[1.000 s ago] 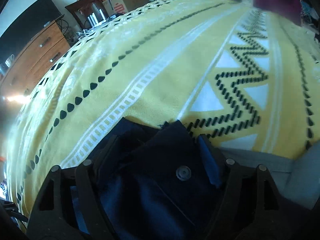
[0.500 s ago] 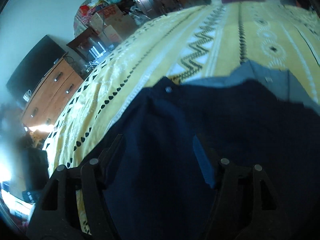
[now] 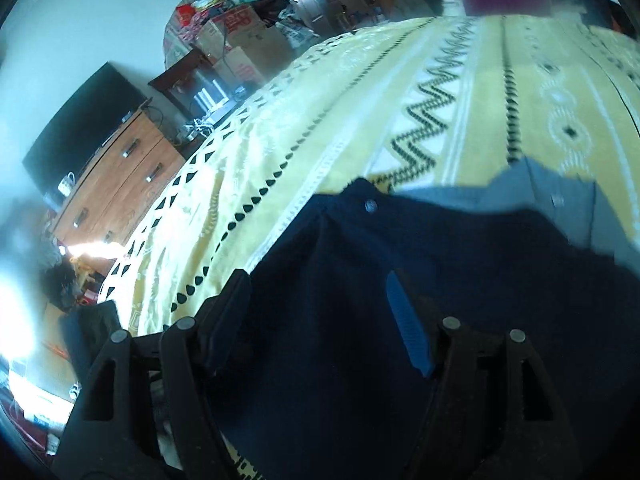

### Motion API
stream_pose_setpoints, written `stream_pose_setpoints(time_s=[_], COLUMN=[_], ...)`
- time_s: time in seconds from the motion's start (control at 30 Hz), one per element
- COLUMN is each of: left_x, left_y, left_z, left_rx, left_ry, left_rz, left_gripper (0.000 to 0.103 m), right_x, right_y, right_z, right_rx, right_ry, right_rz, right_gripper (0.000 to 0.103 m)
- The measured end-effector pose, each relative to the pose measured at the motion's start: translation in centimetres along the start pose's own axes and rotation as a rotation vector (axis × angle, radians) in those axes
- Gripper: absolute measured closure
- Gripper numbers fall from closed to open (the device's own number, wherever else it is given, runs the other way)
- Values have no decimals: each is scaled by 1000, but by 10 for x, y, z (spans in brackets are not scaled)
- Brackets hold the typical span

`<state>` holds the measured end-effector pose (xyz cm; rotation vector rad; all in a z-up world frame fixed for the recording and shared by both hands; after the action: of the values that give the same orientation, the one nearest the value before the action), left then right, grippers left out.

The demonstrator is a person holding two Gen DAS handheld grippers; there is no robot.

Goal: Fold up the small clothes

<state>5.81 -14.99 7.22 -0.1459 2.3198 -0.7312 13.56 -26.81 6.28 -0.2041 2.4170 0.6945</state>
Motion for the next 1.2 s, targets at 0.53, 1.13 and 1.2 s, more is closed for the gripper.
stream_pose_setpoints(time_s=[0.53, 1.13, 1.2], left_x=[3, 77, 97], left_y=[-84, -359, -381], left_z=[18, 72, 82], left_rx=[-36, 383, 399], left_ry=[1, 183, 212], left_rz=[297, 650, 681], left_gripper=[94, 94, 93], right_x=[11, 64, 81], right_y=[0, -214, -240], right_z=[96, -197, -204], right_rx=[55, -26, -25], right_ry=[298, -173, -173], right_rz=[-76, 387, 432], right_gripper=[76, 96, 96])
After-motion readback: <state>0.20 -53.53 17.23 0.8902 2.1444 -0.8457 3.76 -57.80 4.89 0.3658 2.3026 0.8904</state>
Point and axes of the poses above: each gripper's, at about its wrist camera, not at the fingertips, and z roughly the way its jaws point, y to its left, x to its underside, the point moved 7 cm from there along z, roughly the way its jaws point
